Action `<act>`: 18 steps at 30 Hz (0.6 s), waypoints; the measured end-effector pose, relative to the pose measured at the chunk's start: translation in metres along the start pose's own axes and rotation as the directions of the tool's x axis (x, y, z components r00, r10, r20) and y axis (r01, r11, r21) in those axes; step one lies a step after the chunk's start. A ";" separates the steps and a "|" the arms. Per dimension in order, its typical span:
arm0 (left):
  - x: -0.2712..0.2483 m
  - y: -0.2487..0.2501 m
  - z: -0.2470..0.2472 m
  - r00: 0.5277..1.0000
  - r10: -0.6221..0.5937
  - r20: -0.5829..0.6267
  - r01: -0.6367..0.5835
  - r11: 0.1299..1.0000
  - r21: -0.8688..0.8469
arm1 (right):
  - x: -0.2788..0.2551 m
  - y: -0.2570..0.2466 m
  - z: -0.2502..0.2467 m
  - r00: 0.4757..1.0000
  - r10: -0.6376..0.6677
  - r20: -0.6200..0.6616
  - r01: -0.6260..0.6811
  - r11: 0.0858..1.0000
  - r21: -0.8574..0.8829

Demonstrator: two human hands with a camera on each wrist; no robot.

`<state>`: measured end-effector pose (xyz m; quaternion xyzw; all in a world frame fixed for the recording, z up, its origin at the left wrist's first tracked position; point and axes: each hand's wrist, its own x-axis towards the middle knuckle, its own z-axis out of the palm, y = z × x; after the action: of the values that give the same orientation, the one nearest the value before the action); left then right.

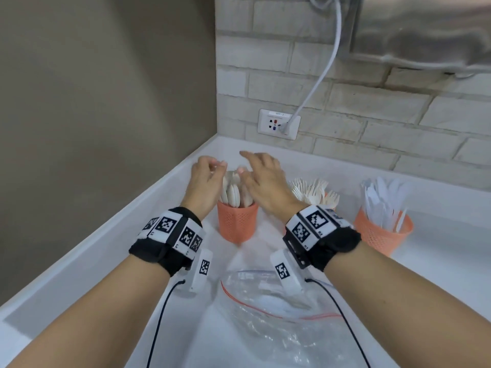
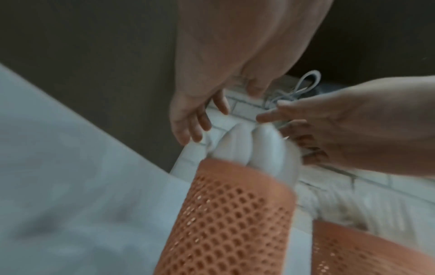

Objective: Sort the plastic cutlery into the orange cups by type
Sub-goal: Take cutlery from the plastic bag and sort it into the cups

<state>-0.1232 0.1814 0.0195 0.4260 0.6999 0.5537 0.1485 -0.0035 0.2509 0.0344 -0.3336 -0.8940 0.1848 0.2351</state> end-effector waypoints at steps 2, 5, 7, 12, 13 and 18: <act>-0.013 0.008 -0.006 0.994 0.067 -0.092 -0.060 0.995 0.079 | -0.008 -0.007 -0.017 0.996 -0.010 -0.085 0.010 1.000 -0.001; -0.044 0.018 -0.009 0.984 0.161 -0.070 -0.140 0.960 0.241 | -0.032 -0.012 -0.041 0.997 -0.039 0.070 0.043 0.997 -0.059; -0.069 0.017 -0.003 0.978 0.141 0.153 -0.177 0.952 0.249 | -0.056 -0.009 -0.048 0.950 -0.004 0.311 0.038 0.994 -0.102; -0.112 -0.003 0.021 0.700 -0.385 0.602 -0.198 0.705 0.681 | -0.114 0.017 -0.025 0.705 0.126 0.698 0.066 0.968 -0.241; -0.116 -0.006 0.023 0.667 -0.451 0.593 -0.185 0.670 0.719 | -0.123 0.024 -0.017 0.674 0.152 0.723 0.093 0.953 -0.288; -0.121 -0.008 0.030 0.670 -0.509 0.540 0.027 0.744 0.667 | -0.151 0.046 0.007 0.663 0.179 0.727 0.132 0.928 -0.349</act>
<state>-0.0342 0.1085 -0.0300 0.5099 0.7878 0.0658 0.3392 0.1174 0.1793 -0.0386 -0.2782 -0.9244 0.1356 -0.2229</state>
